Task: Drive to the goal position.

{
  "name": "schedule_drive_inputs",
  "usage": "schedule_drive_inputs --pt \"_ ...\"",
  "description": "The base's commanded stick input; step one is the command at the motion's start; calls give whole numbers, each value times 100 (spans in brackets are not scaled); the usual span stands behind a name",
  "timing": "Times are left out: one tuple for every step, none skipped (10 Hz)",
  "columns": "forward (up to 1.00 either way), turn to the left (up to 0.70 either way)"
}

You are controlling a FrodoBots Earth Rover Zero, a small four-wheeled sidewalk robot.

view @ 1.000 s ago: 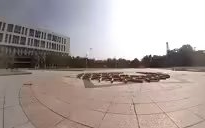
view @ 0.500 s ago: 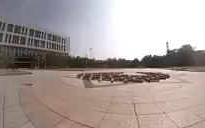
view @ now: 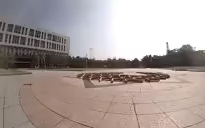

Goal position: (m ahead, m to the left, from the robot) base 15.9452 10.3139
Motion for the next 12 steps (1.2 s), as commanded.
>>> schedule_drive_inputs --pt "5 0" --pt "5 0" --pt "5 0" --pt "4 0" --pt "4 0" --pt "5 0" --pt "5 0" --pt "4 0" --pt "4 0" --pt "5 0" --pt "5 0" --pt "5 0"
